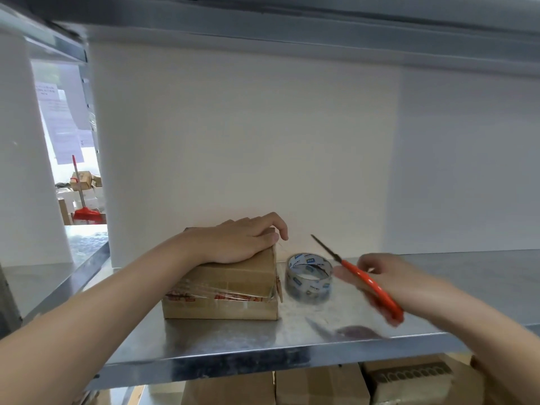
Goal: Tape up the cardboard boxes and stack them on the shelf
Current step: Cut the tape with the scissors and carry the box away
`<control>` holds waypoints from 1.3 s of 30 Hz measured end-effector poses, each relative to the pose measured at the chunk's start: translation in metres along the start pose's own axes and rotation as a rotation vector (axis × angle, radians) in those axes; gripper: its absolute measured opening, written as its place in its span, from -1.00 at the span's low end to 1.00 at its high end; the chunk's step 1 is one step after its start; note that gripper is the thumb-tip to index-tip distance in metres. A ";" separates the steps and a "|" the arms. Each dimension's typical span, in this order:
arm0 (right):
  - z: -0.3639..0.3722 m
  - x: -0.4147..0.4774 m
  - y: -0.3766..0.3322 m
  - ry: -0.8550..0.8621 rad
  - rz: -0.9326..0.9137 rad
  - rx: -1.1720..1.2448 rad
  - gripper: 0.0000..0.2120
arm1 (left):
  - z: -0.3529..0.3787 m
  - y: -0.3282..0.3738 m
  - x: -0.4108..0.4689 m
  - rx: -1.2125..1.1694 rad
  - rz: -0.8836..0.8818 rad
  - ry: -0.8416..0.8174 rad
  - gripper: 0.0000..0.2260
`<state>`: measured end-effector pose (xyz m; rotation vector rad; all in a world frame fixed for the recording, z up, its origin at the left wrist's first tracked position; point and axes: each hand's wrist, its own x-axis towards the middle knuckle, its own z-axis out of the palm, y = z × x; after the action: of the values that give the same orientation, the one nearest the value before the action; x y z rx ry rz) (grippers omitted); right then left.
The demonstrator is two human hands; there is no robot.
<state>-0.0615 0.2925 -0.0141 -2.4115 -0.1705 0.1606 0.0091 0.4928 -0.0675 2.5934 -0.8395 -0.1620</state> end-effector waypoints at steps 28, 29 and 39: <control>0.107 0.065 -0.005 0.150 -0.302 0.301 -0.51 | -0.009 -0.039 -0.057 0.259 -0.096 -0.043 -0.52; 0.105 0.067 -0.005 0.121 -0.283 0.283 -0.49 | -0.010 -0.040 -0.057 0.247 -0.099 -0.033 -0.52; 0.123 0.033 0.000 0.166 -0.051 0.812 -0.50 | 0.031 -0.043 -0.111 -0.892 -0.265 0.726 -0.72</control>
<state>-0.0492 0.3772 -0.1077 -1.5996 -0.0686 -0.0025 -0.0656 0.5782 -0.1152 1.6868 -0.0901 0.2672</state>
